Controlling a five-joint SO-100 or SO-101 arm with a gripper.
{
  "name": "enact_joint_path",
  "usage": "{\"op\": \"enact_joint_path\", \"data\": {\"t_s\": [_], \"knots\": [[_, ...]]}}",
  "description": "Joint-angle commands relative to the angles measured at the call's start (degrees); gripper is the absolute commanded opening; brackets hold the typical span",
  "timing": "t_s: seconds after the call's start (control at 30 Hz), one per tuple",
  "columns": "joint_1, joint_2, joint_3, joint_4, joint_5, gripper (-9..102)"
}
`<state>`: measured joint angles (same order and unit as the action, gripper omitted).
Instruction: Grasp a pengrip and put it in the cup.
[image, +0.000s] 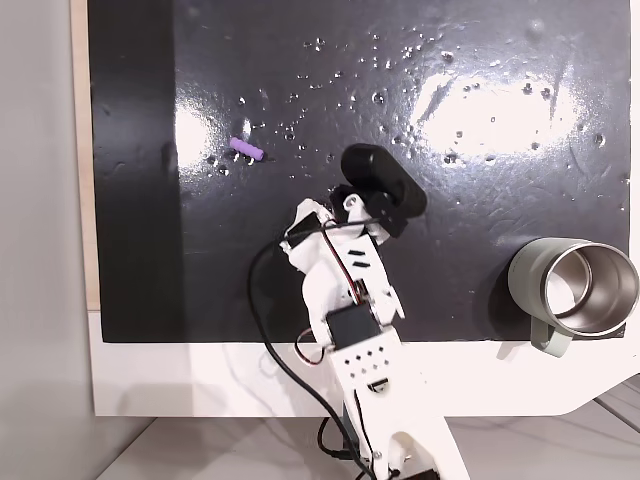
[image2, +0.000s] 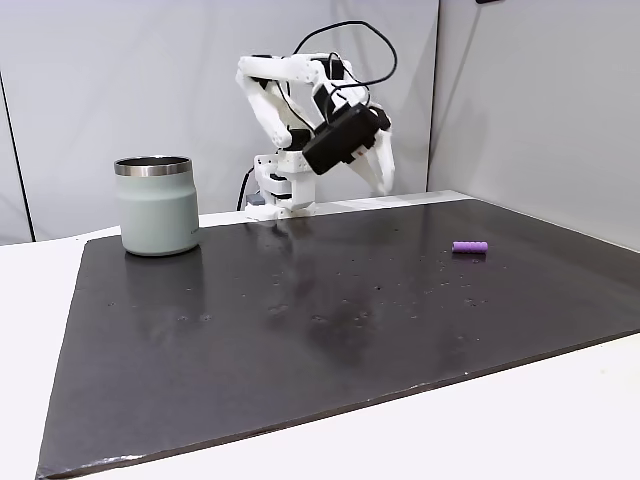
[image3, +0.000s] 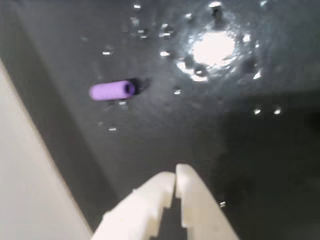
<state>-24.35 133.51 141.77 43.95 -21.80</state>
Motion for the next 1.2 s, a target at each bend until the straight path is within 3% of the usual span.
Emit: {"op": "enact_joint_path", "data": {"t_s": [0.0, 0.47, 0.83, 1.17], "knots": [[-1.67, -14.77, -7.91, -4.22, -3.96, 0], [-10.63, -37.62, -23.99, -7.56, -6.77, 0], [-14.59, -45.26, -34.8, -2.37, -8.53, 0], [-14.24, -47.2, -40.08, 6.42, -20.83, 10]]}}
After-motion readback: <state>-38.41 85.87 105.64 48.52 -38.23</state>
